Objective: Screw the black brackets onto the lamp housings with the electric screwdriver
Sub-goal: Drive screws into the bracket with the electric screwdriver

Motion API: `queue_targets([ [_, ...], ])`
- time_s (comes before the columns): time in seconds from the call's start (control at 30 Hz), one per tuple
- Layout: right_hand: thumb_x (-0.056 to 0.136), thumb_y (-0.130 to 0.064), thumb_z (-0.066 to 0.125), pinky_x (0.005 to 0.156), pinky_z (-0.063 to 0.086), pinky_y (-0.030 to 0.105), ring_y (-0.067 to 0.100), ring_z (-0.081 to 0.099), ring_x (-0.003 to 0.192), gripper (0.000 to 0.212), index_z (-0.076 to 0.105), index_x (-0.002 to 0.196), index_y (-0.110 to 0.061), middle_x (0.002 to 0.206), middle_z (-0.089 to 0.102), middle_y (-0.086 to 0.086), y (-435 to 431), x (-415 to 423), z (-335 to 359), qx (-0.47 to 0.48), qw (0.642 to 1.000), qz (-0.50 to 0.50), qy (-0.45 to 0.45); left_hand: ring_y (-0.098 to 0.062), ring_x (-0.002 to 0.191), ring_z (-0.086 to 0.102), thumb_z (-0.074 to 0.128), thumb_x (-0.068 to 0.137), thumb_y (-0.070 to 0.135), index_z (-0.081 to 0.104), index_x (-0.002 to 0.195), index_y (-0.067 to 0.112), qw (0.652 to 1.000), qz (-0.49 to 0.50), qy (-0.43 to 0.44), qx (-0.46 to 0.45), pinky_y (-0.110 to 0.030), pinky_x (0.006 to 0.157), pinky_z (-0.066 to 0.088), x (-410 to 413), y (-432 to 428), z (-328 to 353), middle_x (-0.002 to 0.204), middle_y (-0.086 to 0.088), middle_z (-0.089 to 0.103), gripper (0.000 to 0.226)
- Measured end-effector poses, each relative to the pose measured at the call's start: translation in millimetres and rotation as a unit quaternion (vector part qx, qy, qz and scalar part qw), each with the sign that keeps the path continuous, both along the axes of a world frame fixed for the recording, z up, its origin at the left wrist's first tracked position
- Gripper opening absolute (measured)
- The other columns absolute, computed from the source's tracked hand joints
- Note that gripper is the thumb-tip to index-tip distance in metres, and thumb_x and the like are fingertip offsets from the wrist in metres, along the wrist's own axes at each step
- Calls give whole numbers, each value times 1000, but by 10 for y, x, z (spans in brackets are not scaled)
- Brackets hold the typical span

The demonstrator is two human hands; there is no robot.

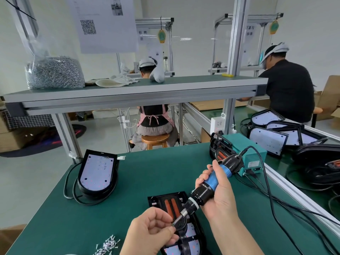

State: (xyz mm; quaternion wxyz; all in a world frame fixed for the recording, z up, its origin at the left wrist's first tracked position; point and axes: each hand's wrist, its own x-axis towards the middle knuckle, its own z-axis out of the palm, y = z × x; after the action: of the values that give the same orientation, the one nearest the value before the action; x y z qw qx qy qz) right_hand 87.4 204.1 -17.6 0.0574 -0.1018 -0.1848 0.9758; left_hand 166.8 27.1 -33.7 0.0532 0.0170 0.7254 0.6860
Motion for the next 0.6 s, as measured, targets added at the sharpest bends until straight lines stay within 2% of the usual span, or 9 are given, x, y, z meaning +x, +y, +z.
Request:
queue_targets([
  [0.2, 76, -27, 80, 48, 50, 21, 8, 51, 51, 27, 60, 88, -13, 68, 56, -2, 15, 7, -32, 4, 1000, 1, 2, -36, 65, 74, 65, 78, -21, 64, 85, -10, 1000, 13, -4, -20, -27, 55, 59, -20, -8, 7, 70, -24, 71, 13],
  [0.43, 70, -28, 82, 50, 50, 22, 9, 50, 53, 40, 56, 97, -14, 69, 56, -1, 8, 38, -73, 36, 999, -13, -2, -30, 63, 74, 68, 77, -13, 67, 81, 0, 996, 48, 22, -77, -27, 61, 60, -11, 12, -81, 68, -13, 73, 13],
  [0.53, 69, -29, 82, 51, 49, 24, 10, 49, 54, 46, 53, 103, -16, 70, 55, -2, 1, 46, -68, 58, 998, -27, -6, -15, 56, 72, 66, 74, -8, 68, 73, 18, 983, 77, 89, -143, -18, 59, 56, 22, 61, -117, 66, -1, 73, 27],
  [0.6, 76, -29, 81, 54, 47, 25, 11, 49, 55, 43, 53, 106, -17, 69, 55, -2, -6, 45, -76, 76, 996, -43, -15, -5, 51, 63, 67, 70, -7, 66, 75, 30, 957, 96, 171, -213, -13, 57, 51, 48, 101, -134, 68, 10, 70, 38],
])
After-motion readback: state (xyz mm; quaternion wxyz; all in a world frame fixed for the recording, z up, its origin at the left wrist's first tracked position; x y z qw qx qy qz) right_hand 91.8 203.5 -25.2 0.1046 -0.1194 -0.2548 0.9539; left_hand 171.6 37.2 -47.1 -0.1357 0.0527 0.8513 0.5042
